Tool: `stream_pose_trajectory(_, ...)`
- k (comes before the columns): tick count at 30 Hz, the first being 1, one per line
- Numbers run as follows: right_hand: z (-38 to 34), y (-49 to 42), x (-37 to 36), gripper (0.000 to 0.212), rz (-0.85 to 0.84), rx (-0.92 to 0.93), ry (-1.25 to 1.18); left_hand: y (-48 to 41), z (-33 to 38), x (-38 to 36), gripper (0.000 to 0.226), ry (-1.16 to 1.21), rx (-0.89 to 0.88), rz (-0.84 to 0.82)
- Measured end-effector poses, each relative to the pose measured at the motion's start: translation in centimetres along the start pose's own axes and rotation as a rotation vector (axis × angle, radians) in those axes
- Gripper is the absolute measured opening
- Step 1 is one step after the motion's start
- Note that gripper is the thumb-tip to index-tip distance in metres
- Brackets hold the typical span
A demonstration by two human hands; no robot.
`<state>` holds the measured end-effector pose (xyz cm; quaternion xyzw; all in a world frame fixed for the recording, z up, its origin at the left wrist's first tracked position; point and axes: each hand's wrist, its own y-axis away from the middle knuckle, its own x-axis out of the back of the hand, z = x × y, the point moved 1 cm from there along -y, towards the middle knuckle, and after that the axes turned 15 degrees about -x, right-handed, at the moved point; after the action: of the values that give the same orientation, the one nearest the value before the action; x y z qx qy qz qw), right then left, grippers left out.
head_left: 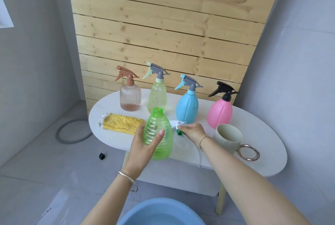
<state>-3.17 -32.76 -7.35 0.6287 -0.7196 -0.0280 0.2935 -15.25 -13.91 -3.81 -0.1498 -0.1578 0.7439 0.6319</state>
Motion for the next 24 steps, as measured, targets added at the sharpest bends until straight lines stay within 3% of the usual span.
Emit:
stream_pose_trajectory(7, -1.4, 3.4, 2.6, 0.024, 0.109, 0.188, -0.045, 0.2, -0.1, -0.8, 0.05, -0.009, -0.016, -0.017)
stream_pose_trajectory(11, -2.2, 7.0, 6.0, 0.007, 0.081, 0.373, -0.043, 0.6, 0.7, -1.9, 0.048, 0.01, -0.013, -0.013)
stream_pose_trajectory(14, -1.2, 8.6, 9.7, 0.007, 0.313, 0.475, -0.035, 1.1, 1.4, -2.9, 0.053, 0.048, 0.018, -0.02)
stream_pose_trajectory(16, 0.6, 8.1, 12.3, 0.017, 0.48, 0.421, -0.011, 1.5, 1.4, -3.3, 0.064, 0.07, 0.069, -0.041)
stream_pose_trajectory(18, 2.8, 7.3, 14.1, 0.025, 0.535, 0.273, 0.023, 2.2, 1.6, -3.6, 0.068, 0.069, 0.105, -0.058)
stream_pose_trajectory(21, 6.1, 7.0, 14.6, 0.026, 0.466, 0.077, -0.03, 3.3, 2.2, -3.9, 0.06, 0.064, 0.127, -0.047)
stream_pose_trajectory(24, 8.1, 8.4, 14.2, 0.026, 0.414, 0.051, -0.143, 4.4, 2.9, -3.8, 0.068, 0.073, 0.146, -0.048)
